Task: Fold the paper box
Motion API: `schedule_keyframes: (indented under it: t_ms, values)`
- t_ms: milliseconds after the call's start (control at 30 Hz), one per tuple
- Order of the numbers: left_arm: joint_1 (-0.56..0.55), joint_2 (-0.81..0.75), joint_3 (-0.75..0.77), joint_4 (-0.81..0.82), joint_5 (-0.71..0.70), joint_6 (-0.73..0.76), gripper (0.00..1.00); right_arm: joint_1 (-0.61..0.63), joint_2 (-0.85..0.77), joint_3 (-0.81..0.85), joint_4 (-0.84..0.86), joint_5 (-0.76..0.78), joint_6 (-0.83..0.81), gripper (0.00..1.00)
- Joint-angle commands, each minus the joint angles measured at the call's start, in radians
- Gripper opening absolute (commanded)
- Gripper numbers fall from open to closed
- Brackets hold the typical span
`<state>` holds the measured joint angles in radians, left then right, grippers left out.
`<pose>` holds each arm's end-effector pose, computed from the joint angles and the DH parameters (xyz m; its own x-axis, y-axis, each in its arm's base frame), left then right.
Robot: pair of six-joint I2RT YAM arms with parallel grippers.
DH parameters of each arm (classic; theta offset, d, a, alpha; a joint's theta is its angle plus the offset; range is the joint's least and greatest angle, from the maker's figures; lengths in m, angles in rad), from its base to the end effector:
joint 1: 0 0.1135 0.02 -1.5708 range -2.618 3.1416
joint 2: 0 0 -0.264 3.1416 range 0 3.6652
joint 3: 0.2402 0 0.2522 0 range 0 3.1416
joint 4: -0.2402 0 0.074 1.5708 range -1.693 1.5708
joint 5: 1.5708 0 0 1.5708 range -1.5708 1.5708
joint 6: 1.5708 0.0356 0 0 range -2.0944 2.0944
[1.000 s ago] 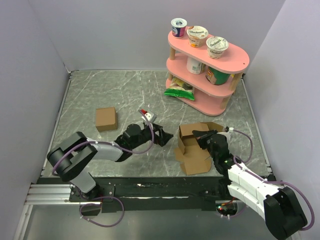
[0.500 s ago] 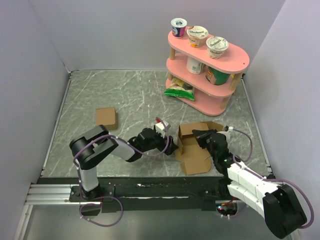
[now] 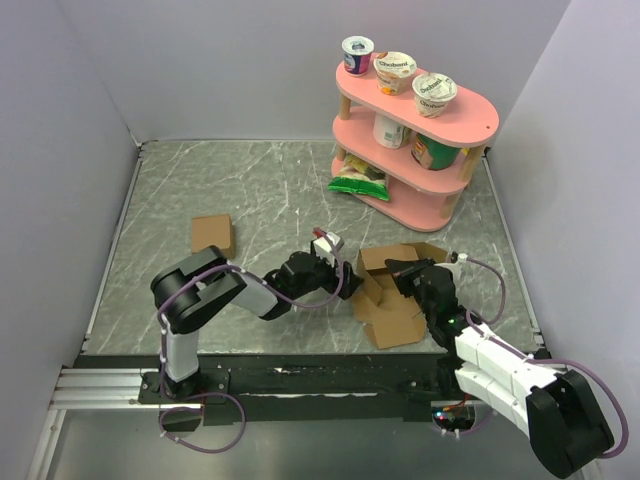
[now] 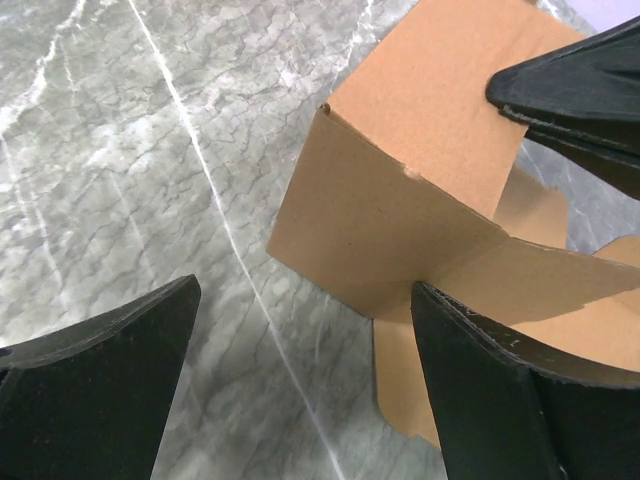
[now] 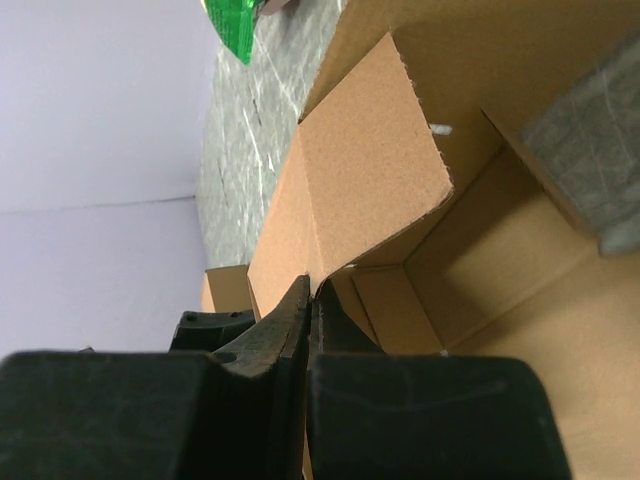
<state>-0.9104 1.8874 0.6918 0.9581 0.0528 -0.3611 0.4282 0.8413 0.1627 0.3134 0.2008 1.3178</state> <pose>0.2158 -0.2809 0.1327 -0.4248 -0.0283 -0.9049 0.7162 0.6008 -0.3550 0.1613 0.0658 0.1644 -0.3112 0.9008 -0.3028 0.2551 0.3861 0.8865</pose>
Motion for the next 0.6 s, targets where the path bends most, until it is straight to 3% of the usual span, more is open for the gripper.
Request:
schedule_keyframes:
  t_ms: [0,133,400,567]
  values:
    - [-0.034,0.036,0.054,0.057,-0.05,0.002,0.94,-0.002,0.004,-0.005,-0.109,0.034,-0.035,0.0]
    - [-0.047,0.039,0.046,0.059,-0.105,-0.013,0.95,-0.002,-0.008,0.003,-0.148,0.045,0.006,0.0]
    - [-0.084,0.023,0.009,0.136,-0.133,0.016,0.99,-0.002,-0.008,0.139,-0.489,0.081,0.158,0.0]
    - [-0.082,0.013,0.021,0.159,-0.13,0.039,0.99,0.001,-0.007,0.181,-0.55,0.094,0.182,0.0]
